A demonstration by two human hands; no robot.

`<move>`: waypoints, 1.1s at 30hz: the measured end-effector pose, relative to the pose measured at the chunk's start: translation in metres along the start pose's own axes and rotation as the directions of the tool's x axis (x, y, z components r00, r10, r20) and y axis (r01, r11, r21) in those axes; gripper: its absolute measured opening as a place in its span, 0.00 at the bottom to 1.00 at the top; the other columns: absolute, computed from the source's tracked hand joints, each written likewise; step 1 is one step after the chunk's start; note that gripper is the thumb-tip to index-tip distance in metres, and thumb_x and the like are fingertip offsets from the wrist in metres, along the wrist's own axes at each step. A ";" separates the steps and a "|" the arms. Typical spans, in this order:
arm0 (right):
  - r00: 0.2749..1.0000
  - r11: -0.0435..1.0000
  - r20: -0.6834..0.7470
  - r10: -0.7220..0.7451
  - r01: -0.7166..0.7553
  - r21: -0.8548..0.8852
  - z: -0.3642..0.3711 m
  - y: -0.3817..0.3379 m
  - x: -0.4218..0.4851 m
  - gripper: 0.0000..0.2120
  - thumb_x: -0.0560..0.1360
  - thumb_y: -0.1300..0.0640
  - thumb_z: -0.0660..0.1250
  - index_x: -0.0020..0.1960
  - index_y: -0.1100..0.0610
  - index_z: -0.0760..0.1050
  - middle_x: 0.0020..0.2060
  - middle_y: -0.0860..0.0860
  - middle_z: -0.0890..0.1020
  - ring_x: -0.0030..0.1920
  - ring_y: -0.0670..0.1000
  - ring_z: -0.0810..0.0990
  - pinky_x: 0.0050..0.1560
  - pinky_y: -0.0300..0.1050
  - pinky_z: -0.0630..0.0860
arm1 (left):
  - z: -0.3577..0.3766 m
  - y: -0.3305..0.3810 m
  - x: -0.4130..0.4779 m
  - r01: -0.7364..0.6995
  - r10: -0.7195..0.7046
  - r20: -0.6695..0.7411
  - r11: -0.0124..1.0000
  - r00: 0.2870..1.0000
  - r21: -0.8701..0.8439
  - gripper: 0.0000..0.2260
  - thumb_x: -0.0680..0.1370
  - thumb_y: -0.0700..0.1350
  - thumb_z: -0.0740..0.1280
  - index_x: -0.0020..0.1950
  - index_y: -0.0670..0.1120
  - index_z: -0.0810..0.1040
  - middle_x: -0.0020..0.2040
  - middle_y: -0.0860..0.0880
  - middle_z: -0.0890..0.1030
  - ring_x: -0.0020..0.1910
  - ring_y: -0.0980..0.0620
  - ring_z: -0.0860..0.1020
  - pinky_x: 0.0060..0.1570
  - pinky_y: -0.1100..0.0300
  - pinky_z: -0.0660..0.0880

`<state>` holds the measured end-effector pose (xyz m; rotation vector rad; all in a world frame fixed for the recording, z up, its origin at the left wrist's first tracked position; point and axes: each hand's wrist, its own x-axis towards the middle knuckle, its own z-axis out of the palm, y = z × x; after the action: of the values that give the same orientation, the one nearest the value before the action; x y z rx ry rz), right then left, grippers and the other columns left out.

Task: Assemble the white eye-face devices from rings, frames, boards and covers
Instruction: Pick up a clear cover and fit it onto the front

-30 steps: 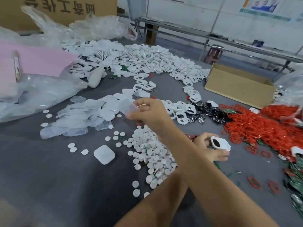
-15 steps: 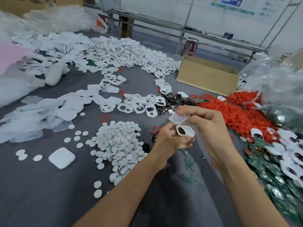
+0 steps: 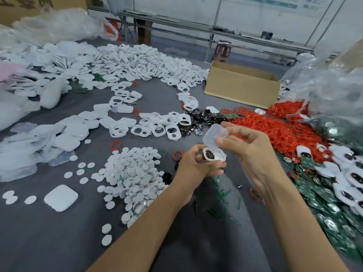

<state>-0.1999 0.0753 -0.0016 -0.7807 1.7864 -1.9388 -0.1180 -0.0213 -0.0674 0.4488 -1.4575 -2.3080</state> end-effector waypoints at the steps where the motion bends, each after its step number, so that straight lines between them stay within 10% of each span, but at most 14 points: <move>1: 1.000 1.000 -0.007 0.005 -0.005 -0.021 -0.001 0.000 0.000 0.09 0.60 0.62 0.76 0.40 0.59 0.83 0.56 0.53 0.82 0.53 0.50 0.83 0.57 0.47 0.76 | 0.001 0.000 0.000 -0.001 0.001 -0.004 1.000 1.000 -0.027 0.15 0.72 0.29 0.71 0.57 0.39 0.75 0.52 0.37 0.82 0.49 0.41 0.82 0.46 0.55 0.82; 9: 0.995 0.988 -0.018 -0.097 0.094 -0.120 -0.010 -0.001 0.001 0.05 0.71 0.66 0.71 0.43 0.58 0.83 0.33 0.50 0.84 0.31 0.45 0.76 0.33 0.34 0.73 | 0.000 0.000 -0.001 -0.005 0.005 0.003 0.999 1.000 -0.036 0.15 0.70 0.30 0.73 0.53 0.44 0.76 0.54 0.37 0.82 0.55 0.35 0.81 0.48 0.53 0.82; 16: 0.981 0.831 0.011 -0.193 0.169 -0.530 -0.019 0.000 0.004 0.05 0.73 0.65 0.70 0.46 0.58 0.84 0.40 0.51 0.85 0.42 0.51 0.82 0.46 0.45 0.77 | -0.003 0.001 -0.003 -0.011 0.001 0.144 0.997 0.990 0.070 0.16 0.72 0.31 0.72 0.57 0.40 0.77 0.56 0.38 0.82 0.58 0.35 0.79 0.54 0.47 0.80; 33: 0.959 0.769 0.195 -0.203 0.280 -0.574 -0.023 0.006 0.005 0.07 0.73 0.64 0.71 0.39 0.54 0.82 0.35 0.56 0.83 0.39 0.62 0.78 0.40 0.52 0.75 | -0.006 0.001 -0.001 -0.036 0.021 0.222 0.997 0.975 0.062 0.16 0.73 0.30 0.71 0.59 0.40 0.77 0.54 0.41 0.82 0.53 0.44 0.81 0.53 0.50 0.81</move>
<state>-0.2194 0.0893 -0.0072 -1.3646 2.3454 -1.3960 -0.1141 -0.0258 -0.0693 0.1900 -1.6346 -2.3545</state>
